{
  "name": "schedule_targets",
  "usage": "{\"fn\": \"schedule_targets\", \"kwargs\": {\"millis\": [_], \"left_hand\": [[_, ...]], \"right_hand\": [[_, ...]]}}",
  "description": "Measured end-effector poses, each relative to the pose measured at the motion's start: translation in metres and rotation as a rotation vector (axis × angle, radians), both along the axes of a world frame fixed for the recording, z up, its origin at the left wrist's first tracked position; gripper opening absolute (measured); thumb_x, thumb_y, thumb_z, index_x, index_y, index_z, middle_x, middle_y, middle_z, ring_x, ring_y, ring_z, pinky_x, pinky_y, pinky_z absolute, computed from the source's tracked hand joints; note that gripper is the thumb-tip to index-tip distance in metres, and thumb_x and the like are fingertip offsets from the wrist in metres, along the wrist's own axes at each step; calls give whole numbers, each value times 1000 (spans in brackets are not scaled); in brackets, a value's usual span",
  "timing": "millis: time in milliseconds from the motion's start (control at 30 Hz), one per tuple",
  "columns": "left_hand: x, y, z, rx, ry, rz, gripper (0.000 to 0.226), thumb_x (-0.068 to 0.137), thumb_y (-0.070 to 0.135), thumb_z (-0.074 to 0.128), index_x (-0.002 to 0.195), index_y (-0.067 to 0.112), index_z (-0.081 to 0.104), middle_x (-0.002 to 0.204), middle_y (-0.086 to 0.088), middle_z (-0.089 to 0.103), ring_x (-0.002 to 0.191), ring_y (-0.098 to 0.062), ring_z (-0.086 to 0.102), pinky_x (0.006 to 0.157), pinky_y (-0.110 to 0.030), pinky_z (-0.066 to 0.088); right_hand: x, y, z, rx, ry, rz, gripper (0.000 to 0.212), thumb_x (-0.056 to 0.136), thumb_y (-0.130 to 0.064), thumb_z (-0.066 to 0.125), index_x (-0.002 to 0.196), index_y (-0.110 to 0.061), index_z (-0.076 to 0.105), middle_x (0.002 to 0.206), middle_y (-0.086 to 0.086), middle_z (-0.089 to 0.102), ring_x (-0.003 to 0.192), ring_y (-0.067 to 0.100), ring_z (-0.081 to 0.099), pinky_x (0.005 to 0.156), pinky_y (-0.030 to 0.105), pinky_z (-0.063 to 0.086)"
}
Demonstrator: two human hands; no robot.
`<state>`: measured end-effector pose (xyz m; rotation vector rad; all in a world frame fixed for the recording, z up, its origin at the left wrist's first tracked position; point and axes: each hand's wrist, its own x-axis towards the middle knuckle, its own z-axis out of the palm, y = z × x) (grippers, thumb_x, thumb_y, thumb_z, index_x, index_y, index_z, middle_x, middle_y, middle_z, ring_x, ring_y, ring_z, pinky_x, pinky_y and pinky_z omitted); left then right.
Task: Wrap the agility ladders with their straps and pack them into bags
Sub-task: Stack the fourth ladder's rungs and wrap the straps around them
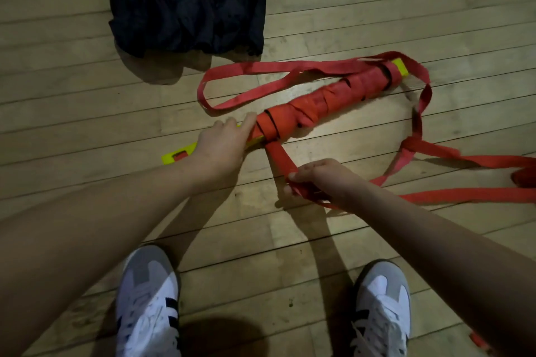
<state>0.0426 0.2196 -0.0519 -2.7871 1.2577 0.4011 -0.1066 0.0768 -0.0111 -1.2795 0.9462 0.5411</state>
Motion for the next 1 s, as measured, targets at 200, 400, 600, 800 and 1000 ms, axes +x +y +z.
{"fn": "schedule_targets", "kwargs": {"millis": [200,400,600,800,1000], "left_hand": [[15,-6,-3,46,-166,-11,80,92,19,61,150,2,8,134,-19,43,122,-33,44,90,-40,46],[-2,9,-8,2,-264,-192,56,69,31,81,111,2,59,100,-14,54,89,-29,53,71,-35,46],[-34,29,-19,-92,-160,-320,74,73,53,70,119,-4,55,115,-21,56,99,-34,59,84,-41,51],[-52,36,-20,-116,-128,-469,46,87,34,48,124,7,50,115,-29,57,95,-41,61,80,-44,53],[-68,26,-9,2,90,-215,46,93,27,45,138,24,36,114,-13,49,101,-33,53,72,-36,40]], "right_hand": [[7,3,4,0,2,26,23,92,-13,60,106,5,65,92,14,73,68,11,68,51,14,49],[4,8,-2,-41,-6,2,20,92,-12,60,102,3,68,92,14,74,67,10,68,51,12,48],[-4,16,-12,-49,3,-77,10,89,-3,61,91,3,69,82,17,72,62,15,67,54,16,51],[-4,18,-15,-144,-58,-146,13,87,4,59,77,4,67,72,18,66,69,24,62,70,27,55],[-10,14,-14,-200,-20,-11,17,88,-5,61,81,9,68,65,16,63,45,13,47,40,17,36]]}}
